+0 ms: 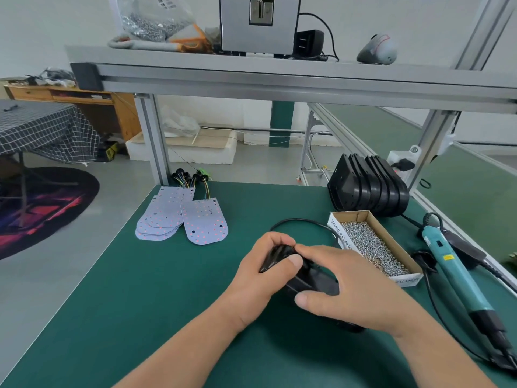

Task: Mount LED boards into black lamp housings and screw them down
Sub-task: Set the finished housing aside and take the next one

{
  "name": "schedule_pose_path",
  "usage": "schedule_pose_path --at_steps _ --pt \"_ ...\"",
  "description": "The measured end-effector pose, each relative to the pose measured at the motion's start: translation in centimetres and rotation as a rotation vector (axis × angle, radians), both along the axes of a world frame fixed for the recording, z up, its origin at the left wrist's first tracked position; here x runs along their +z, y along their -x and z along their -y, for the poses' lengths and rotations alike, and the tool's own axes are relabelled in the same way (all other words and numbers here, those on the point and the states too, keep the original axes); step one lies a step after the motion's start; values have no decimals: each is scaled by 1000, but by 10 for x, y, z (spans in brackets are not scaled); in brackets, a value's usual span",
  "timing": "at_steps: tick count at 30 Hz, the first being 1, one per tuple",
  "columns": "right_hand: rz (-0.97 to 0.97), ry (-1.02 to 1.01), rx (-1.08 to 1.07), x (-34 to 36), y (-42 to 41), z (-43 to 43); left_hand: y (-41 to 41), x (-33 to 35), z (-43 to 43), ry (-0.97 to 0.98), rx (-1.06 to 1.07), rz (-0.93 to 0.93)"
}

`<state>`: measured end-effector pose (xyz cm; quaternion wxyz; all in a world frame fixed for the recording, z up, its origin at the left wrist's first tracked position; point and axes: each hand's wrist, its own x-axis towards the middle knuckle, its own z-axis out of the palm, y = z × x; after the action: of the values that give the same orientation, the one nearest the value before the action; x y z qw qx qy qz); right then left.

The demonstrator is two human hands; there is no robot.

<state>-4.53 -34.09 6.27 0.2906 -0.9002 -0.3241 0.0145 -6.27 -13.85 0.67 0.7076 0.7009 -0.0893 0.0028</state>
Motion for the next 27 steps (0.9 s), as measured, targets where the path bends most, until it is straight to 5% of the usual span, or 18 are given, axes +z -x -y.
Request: schedule_pose_path --at_steps 27 --pt "-25 13 160 -2 1 -1 1 -4 0 -117 -9 -24"
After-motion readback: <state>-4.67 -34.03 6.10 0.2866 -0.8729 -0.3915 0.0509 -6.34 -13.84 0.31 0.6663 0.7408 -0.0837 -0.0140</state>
